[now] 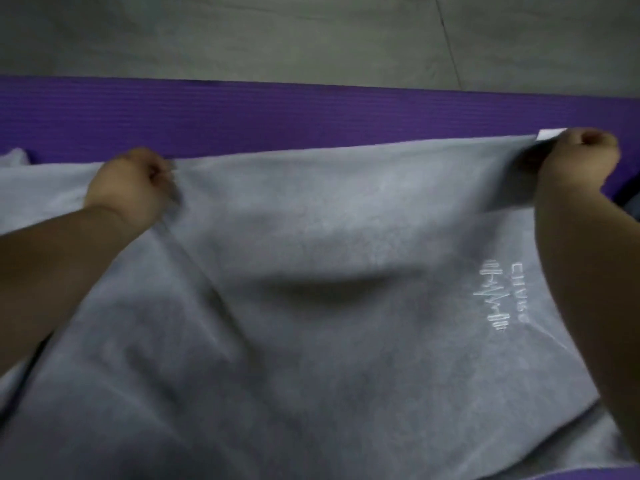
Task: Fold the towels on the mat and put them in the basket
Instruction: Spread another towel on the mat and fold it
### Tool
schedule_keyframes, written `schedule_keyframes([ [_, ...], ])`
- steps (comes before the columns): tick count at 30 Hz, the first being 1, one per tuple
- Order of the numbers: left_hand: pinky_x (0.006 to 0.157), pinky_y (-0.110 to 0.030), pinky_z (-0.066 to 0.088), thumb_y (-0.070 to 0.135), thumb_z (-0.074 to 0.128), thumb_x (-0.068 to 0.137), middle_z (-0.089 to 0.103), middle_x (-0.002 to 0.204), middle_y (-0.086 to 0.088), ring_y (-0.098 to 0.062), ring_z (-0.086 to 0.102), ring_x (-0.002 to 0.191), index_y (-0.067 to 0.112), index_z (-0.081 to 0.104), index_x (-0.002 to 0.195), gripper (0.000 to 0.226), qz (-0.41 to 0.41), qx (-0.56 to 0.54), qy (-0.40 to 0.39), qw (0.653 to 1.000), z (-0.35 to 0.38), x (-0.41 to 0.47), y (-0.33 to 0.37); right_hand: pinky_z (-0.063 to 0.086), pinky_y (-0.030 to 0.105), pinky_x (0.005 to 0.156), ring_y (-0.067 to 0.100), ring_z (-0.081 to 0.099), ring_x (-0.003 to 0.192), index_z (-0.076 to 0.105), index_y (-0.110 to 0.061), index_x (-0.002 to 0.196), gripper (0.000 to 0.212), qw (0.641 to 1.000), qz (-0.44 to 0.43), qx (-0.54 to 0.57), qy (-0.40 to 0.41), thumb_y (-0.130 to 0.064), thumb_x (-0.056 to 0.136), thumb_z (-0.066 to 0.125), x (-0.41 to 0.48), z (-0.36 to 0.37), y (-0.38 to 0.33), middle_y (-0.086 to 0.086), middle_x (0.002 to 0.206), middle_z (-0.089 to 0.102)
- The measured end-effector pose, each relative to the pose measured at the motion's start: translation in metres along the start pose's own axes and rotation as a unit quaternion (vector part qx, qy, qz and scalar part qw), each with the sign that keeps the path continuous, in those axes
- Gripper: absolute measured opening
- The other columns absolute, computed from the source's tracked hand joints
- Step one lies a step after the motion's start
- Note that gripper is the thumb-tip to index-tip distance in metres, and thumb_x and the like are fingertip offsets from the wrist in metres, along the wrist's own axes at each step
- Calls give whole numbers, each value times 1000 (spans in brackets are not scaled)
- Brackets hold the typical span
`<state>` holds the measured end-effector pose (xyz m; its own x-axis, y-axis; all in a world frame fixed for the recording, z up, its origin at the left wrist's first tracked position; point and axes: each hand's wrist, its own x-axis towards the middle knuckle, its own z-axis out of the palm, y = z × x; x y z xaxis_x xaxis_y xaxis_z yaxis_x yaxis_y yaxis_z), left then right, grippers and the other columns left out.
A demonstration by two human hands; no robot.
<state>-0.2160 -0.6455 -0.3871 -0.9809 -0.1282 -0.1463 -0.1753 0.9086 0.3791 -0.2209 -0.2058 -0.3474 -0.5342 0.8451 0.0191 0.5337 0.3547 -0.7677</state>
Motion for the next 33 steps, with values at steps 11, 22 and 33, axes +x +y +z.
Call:
schedule_keyframes([
  [11,101,-17,22,7,59,85,47,135,-12,-26,40,128,7,47,131,47,59,-22,-142,988,-82,-73,-83,19,43,111,35,24,137,34,-8,140,51,909,-138,-309,-241,-23,93,47,-118,13,-5,16,148,29],
  [22,82,-19,33,-1,65,79,56,113,-11,-19,50,95,6,52,124,47,-148,-129,-110,974,-137,-158,-284,28,28,105,28,41,128,40,-14,137,47,714,-388,-359,-459,-19,92,52,-314,95,-156,13,142,39],
  [33,48,-19,41,61,50,49,61,65,10,-10,59,53,31,67,63,37,-4,-99,-77,992,-98,-193,-282,26,34,106,24,34,132,22,-19,144,61,575,-511,-480,-422,-33,91,49,-545,199,-189,4,145,32],
])
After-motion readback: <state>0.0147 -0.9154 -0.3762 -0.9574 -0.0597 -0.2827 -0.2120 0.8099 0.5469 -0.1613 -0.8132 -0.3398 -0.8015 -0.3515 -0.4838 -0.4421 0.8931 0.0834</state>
